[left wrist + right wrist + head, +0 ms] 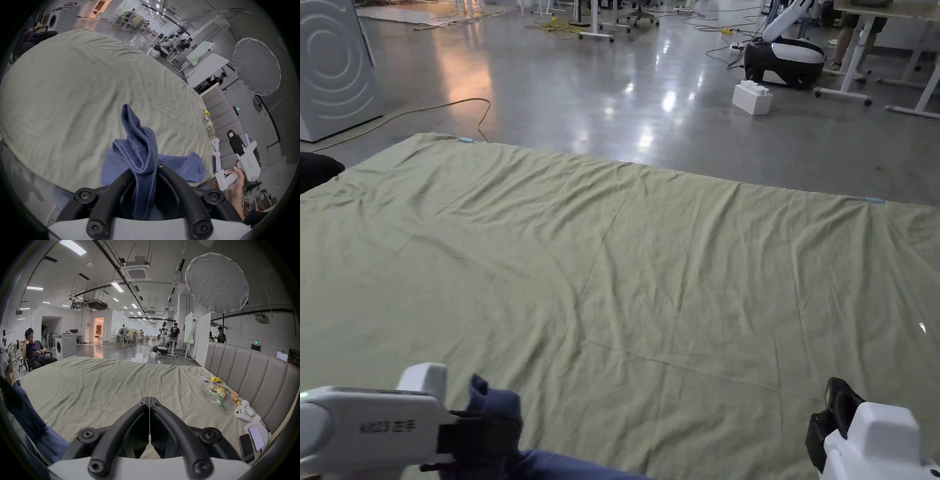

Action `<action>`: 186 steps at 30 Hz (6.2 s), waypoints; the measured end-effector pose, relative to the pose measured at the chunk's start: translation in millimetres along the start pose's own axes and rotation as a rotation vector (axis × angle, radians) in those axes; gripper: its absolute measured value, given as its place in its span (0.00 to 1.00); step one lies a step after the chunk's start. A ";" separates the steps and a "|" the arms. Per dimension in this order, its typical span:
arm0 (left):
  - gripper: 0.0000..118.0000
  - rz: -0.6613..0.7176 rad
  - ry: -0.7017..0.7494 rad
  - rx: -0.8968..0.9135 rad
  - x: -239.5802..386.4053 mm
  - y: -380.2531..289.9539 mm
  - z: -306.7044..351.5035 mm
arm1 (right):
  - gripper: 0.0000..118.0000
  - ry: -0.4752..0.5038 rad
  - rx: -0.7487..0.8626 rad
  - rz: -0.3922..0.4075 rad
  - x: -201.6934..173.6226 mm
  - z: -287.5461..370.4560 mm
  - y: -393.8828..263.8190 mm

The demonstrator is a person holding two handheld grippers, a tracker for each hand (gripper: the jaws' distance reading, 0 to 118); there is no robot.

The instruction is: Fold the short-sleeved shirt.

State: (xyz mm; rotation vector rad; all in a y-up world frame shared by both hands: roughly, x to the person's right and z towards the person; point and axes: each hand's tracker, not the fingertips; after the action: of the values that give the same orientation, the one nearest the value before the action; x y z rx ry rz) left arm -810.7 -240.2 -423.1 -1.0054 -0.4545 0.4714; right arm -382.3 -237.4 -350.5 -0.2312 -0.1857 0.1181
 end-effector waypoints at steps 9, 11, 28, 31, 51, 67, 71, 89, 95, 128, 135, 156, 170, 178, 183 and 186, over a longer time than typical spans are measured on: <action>0.07 -0.068 0.095 -0.179 33.3 -42.7 -106.8 | 0.01 -0.018 -0.016 -0.023 12.9 8.7 -6.9; 0.07 -0.060 0.134 -0.196 33.8 -50.0 -126.7 | 0.01 -0.028 -0.022 -0.029 15.7 10.1 -8.9; 0.56 -0.059 0.139 -0.061 35.8 -42.8 -88.5 | 0.01 -0.040 -0.042 -0.057 20.8 11.6 -15.2; 0.52 -0.071 0.188 -0.023 30.3 -40.5 -78.0 | 0.01 -0.034 -0.041 -0.058 18.6 11.7 -15.3; 0.16 -0.236 0.132 -0.205 67.8 -96.1 -167.9 | 0.01 -0.028 -0.078 -0.035 16.9 13.1 -24.2; 0.61 -0.130 0.017 0.046 -38.7 -37.9 -53.8 | 0.01 -0.021 -0.057 -0.034 16.6 12.4 -14.5; 0.62 -0.083 -0.007 0.051 -89.2 -30.0 -44.3 | 0.01 -0.014 -0.062 -0.045 14.4 11.7 -14.3; 0.13 0.192 -0.266 -0.096 -125.3 -60.1 -116.4 | 0.01 0.001 -0.116 -0.035 5.0 12.4 -16.1; 0.10 0.158 -0.252 -0.055 -121.0 -45.4 -97.9 | 0.01 0.010 -0.109 -0.032 9.2 11.5 -13.7; 0.10 -0.136 0.044 0.028 48.0 -4.9 -10.6 | 0.01 0.019 -0.077 -0.034 8.9 2.0 -6.3; 0.10 -0.160 0.093 -0.008 64.3 -9.8 -38.2 | 0.01 0.013 -0.083 -0.030 12.3 4.5 -9.2; 0.37 -0.155 0.129 -0.177 117.9 -75.5 -163.2 | 0.01 -0.017 -0.121 -0.050 23.7 7.9 -22.3; 0.27 -0.078 0.083 -0.069 100.1 -51.0 -120.1 | 0.01 -0.013 -0.132 -0.062 24.2 7.6 -26.3; 0.12 -0.121 -0.007 -0.203 123.0 -92.7 -161.2 | 0.01 -0.014 -0.148 -0.059 25.1 8.8 -30.8; 0.11 -0.148 0.049 -0.195 128.5 -107.9 -188.1 | 0.01 -0.016 -0.155 -0.056 25.4 9.8 -32.7; 0.09 -0.192 0.093 -0.171 130.9 -116.6 -196.3 | 0.01 -0.016 -0.157 -0.056 25.1 10.0 -33.1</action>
State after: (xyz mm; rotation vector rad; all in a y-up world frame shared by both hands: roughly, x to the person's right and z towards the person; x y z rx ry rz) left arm -575.0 -353.4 -392.7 -1.1310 -0.5089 0.2152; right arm -356.6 -263.8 -328.9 -0.3808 -0.2178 0.0498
